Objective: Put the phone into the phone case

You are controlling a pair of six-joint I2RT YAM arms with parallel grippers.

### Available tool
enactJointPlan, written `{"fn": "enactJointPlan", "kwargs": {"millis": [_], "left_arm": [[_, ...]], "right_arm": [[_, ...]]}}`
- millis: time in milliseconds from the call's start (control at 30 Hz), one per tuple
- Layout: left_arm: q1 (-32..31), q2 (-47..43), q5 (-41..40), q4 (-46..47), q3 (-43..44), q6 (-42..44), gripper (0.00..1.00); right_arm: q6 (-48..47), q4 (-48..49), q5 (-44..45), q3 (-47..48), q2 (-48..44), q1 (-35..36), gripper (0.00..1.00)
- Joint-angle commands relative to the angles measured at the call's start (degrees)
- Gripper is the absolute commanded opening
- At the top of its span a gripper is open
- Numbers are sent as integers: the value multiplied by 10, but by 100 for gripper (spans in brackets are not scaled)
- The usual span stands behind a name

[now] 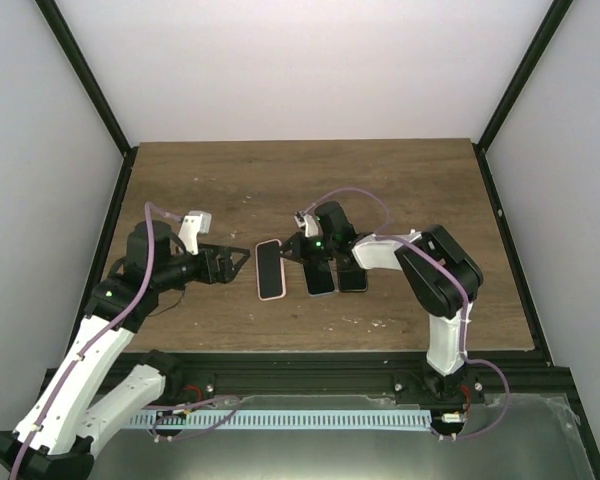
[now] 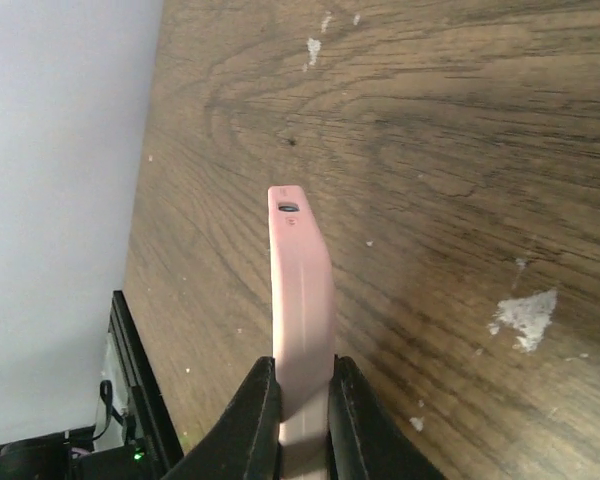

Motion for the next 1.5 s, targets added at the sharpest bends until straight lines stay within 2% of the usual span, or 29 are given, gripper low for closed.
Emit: {"fn": "enactJointPlan", "kwargs": {"millis": [0, 233, 400, 433, 533, 667, 767, 833, 867, 1000, 1200, 1467], "left_arm": [[0, -4, 0, 6, -4, 12, 100], [0, -12, -4, 1, -6, 11, 100], [0, -14, -7, -5, -4, 7, 100], [0, -14, -8, -6, -4, 6, 100], [0, -15, -10, -9, -5, 1, 100], [0, -15, -29, -8, -9, -12, 100], [0, -10, -56, -13, -8, -30, 100], [0, -6, -64, -10, -9, -37, 100], [0, -3, -68, -6, -10, -41, 100], [0, 12, -93, 8, 2, -73, 100], [0, 34, -87, 33, 37, -81, 100], [0, 63, -92, 36, 71, -89, 100]], "right_arm": [[-26, -2, -8, 35, 24, 1, 4], [-39, -32, -5, 54, 62, -4, 8], [-38, -45, 4, 48, 59, -16, 18], [-40, -49, 7, 48, 56, -18, 22], [-53, -65, 14, 50, 39, -21, 44], [-70, -108, 35, 56, 14, -23, 58], [-70, -116, 35, 39, -24, -26, 73], [-74, -121, 39, 24, -58, -26, 93], [-75, -123, 44, 13, -78, -25, 100], [-81, -161, 88, -22, -165, -26, 100], [-94, -251, 206, -62, -327, -26, 100], [-72, -351, 307, -70, -507, -26, 100]]}}
